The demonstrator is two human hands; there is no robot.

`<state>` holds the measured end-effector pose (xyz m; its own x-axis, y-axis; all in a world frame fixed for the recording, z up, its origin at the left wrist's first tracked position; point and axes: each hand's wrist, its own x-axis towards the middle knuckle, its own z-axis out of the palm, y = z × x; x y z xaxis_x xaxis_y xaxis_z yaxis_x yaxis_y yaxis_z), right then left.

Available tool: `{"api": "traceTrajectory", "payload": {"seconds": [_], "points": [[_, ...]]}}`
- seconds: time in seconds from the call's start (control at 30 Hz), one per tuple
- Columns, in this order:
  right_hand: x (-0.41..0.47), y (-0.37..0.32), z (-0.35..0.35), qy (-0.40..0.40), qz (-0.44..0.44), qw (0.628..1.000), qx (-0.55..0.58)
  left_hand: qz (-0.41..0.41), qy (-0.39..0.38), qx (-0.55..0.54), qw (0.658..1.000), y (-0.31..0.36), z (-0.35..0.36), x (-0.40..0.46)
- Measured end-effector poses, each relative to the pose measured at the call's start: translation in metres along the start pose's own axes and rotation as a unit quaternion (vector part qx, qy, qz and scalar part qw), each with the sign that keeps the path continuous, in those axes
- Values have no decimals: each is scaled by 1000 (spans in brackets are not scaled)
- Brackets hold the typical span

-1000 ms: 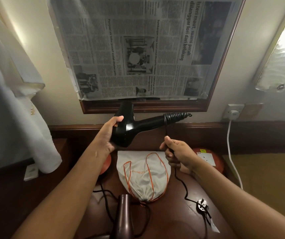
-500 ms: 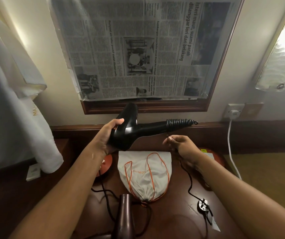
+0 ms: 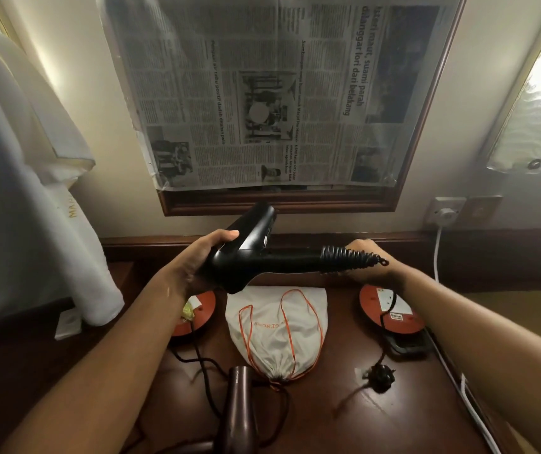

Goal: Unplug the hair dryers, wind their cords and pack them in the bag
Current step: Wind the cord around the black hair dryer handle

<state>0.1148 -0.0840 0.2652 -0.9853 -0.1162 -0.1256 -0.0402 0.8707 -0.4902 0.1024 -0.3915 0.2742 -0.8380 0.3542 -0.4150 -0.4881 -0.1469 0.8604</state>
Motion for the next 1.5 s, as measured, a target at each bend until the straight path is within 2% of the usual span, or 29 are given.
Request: {"api": "traceTrajectory", "payload": {"seconds": [0.13,0.43,0.8,1.03,1.2,1.37,1.5], "points": [[18,-14,-24,-58,-19,985,-158,1,-6,6,1000,1,0,-2],[19,-36,-49,-16,-130,971,-202,-9,18,80,997,3,6,1],[10,-49,-51,47,-142,959,-241,-24,79,108,991,4,-1,9],[5,-59,-45,67,-155,949,-265,1,131,102,986,2,7,16],[-3,-59,-34,79,-138,955,-250,46,171,63,982,-4,10,26],[-8,-51,-21,66,-84,984,-143,80,193,16,978,-5,12,32],[-15,-47,-5,77,-64,991,-92,86,192,-33,977,-6,14,34]]}}
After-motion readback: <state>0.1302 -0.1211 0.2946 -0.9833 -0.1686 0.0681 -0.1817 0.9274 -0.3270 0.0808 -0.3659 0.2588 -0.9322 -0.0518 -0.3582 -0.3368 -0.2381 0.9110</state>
